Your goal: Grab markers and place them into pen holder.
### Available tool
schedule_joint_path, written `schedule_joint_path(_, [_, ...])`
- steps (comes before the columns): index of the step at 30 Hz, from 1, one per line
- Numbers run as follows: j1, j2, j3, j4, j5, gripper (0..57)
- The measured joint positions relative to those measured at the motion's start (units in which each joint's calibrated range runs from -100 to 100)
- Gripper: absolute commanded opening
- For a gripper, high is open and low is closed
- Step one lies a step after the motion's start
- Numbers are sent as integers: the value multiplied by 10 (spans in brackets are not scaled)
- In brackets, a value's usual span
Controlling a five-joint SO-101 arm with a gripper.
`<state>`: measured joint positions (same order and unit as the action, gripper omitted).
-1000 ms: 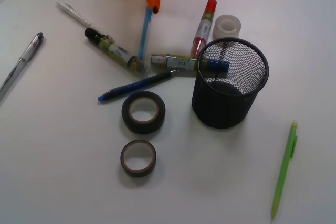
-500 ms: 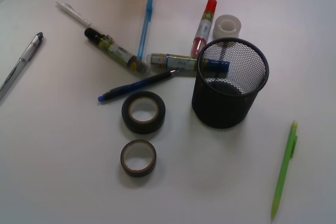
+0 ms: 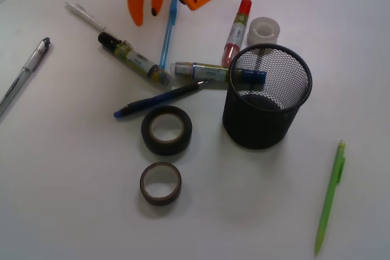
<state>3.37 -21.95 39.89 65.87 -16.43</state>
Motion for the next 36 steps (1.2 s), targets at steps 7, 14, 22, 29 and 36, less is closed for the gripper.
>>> schedule_joint_path(7, [-10,78,-33,-3,-15,171])
schedule_joint_path(14, [-9,163,-90,-3,-17,254])
schedule_joint_path(22, [2,213,-102,-4,-23,254])
schedule_joint_path(29, [-1,260,-146,-3,-23,254])
schedule_joint_path(36, [1,364,-208,-5,-23,251])
